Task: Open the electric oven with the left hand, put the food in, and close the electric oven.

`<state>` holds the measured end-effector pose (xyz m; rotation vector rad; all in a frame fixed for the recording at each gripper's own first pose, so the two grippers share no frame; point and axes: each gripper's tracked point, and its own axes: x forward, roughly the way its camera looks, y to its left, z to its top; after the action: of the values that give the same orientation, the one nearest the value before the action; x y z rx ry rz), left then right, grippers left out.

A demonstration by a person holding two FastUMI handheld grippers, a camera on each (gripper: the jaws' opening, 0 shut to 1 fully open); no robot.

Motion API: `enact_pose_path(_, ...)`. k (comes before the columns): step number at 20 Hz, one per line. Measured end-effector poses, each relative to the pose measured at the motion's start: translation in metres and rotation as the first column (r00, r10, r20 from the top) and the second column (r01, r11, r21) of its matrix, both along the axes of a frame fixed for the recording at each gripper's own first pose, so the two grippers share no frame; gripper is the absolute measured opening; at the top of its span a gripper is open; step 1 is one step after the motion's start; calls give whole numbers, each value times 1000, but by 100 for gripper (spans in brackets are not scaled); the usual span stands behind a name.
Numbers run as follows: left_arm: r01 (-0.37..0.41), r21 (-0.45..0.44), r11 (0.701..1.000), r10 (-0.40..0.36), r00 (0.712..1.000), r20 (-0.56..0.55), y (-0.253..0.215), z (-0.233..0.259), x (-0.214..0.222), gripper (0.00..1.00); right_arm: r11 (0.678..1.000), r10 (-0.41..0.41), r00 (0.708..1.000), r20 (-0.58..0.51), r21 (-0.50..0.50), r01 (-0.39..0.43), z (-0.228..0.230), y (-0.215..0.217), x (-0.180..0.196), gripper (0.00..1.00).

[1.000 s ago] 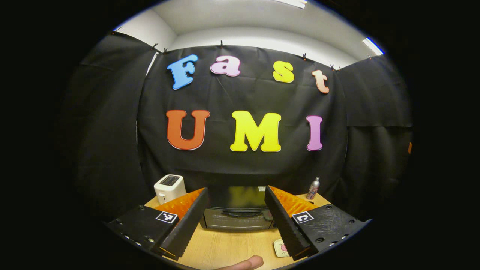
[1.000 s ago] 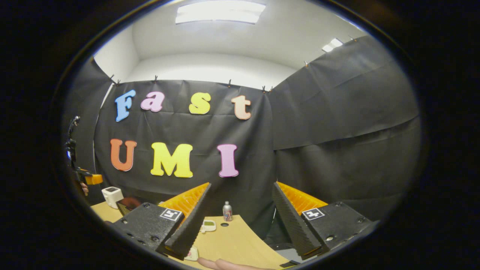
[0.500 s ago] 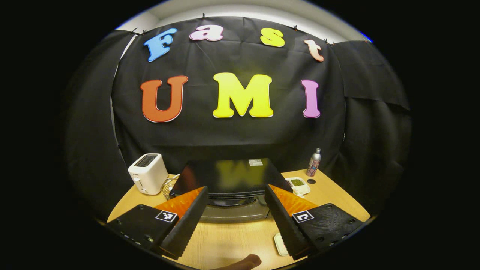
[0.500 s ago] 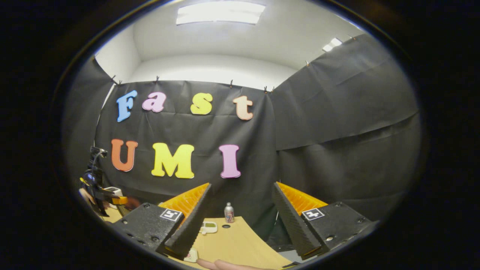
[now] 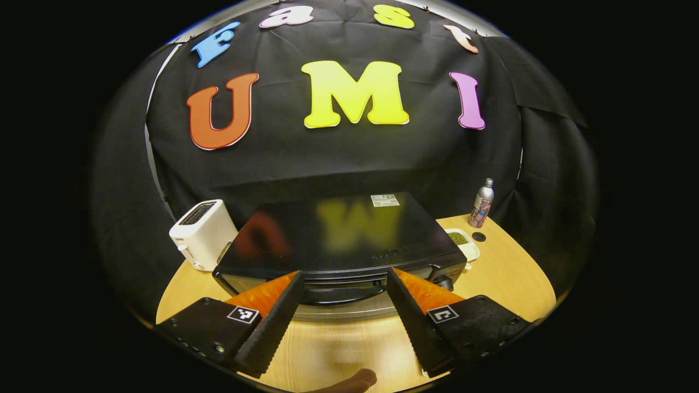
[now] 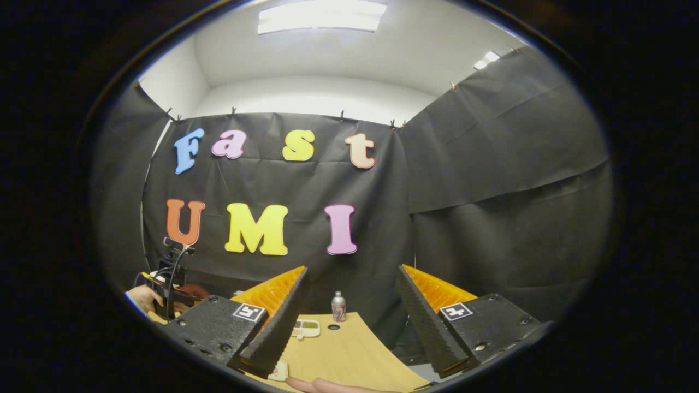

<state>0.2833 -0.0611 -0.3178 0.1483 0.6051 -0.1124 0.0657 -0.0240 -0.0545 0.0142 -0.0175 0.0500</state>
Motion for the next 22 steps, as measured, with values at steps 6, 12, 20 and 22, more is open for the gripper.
enact_pose_path(6,-32,11,999,33,999,-19,4,-16,10,97,999,13,1000,2,-40,-13,-1,6,1,97)
enact_pose_path(12,-24,-16,1000,24,999,-41,4,-17,10,98,999,21,1000,-6,-41,-22,0,11,-6,98)
enact_pose_path(20,-22,-24,999,21,1000,-13,5,-15,-3,98,996,71,997,-3,-46,-71,13,27,-32,98)
enact_pose_path(22,-19,-24,1000,19,1000,-8,5,-14,-9,98,997,71,997,1,-43,-71,14,25,-37,98)
